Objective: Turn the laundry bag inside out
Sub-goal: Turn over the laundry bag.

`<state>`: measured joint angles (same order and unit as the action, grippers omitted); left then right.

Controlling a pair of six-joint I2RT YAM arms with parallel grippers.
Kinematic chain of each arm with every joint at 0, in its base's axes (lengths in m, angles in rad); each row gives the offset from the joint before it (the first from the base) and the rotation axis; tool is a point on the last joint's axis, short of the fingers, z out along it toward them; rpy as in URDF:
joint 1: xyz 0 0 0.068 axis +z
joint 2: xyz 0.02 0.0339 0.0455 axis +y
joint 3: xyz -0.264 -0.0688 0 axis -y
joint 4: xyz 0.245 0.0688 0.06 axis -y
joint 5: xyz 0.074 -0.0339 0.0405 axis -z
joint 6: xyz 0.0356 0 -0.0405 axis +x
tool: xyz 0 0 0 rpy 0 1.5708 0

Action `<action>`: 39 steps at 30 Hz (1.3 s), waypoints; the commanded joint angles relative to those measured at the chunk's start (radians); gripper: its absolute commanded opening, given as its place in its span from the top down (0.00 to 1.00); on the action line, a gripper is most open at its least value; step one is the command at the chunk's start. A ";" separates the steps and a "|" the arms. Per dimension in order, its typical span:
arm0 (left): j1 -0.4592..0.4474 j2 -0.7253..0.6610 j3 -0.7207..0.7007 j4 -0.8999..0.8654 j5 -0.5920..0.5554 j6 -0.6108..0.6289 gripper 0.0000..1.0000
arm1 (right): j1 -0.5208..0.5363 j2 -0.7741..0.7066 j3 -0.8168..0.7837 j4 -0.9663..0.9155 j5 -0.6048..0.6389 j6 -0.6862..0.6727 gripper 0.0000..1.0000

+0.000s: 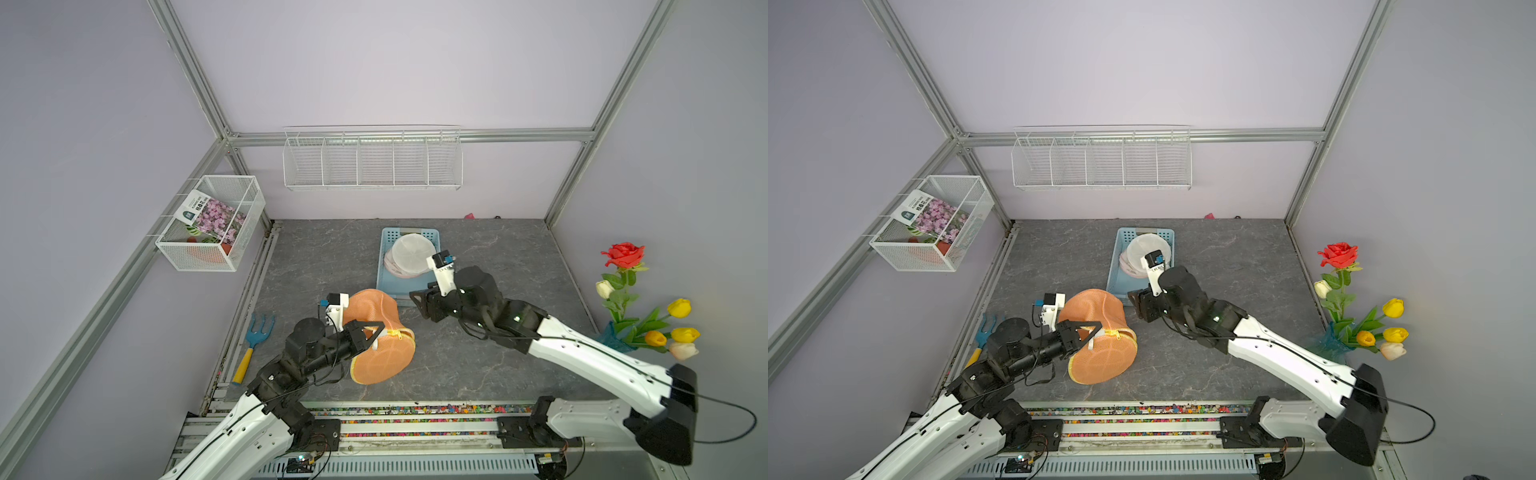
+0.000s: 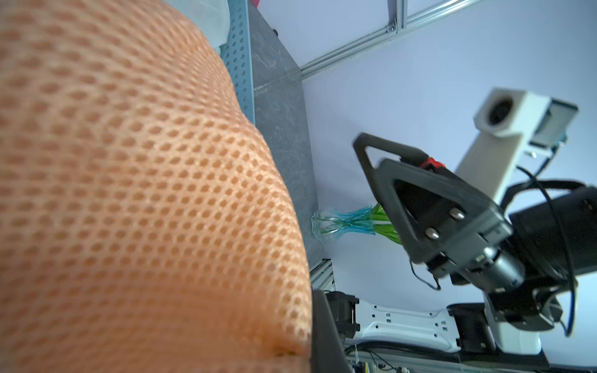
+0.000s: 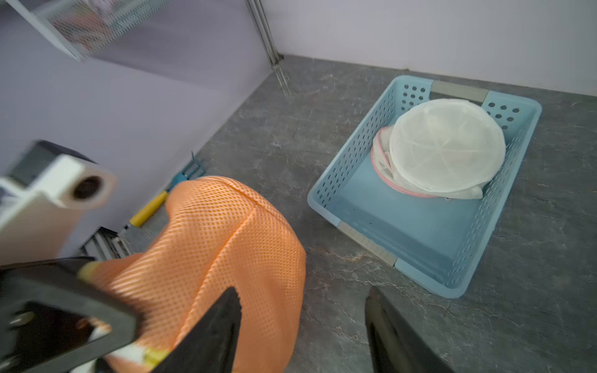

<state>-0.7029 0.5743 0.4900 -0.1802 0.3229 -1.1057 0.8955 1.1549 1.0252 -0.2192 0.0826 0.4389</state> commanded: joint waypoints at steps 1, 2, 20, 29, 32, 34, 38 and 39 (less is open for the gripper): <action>-0.003 0.009 -0.031 0.090 -0.048 -0.039 1.00 | -0.003 -0.081 -0.104 0.151 -0.100 0.126 0.38; -0.004 0.019 -0.030 0.090 -0.048 -0.032 1.00 | -0.003 -0.077 -0.120 0.153 -0.148 0.151 0.40; -0.004 0.082 0.039 -0.020 -0.030 0.087 1.00 | 0.075 0.127 0.027 -0.206 -0.301 -0.082 0.40; -0.004 0.086 0.051 -0.021 -0.023 0.098 1.00 | 0.092 0.223 0.103 -0.271 -0.287 -0.133 0.45; -0.004 0.089 0.052 -0.018 -0.016 0.101 1.00 | 0.097 0.245 0.116 -0.278 -0.297 -0.137 0.47; -0.004 0.094 0.052 -0.008 -0.007 0.099 1.00 | 0.098 0.254 0.118 -0.271 -0.303 -0.137 0.49; -0.004 0.098 0.052 -0.002 -0.001 0.099 1.00 | 0.100 0.268 0.135 -0.271 -0.307 -0.142 0.53; -0.004 0.098 0.052 -0.001 -0.001 0.101 1.00 | 0.100 0.274 0.142 -0.278 -0.307 -0.146 0.53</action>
<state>-0.7029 0.6731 0.5079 -0.2070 0.3080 -1.0336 0.9894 1.4124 1.1347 -0.4805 -0.2180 0.3122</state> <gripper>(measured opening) 0.050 0.472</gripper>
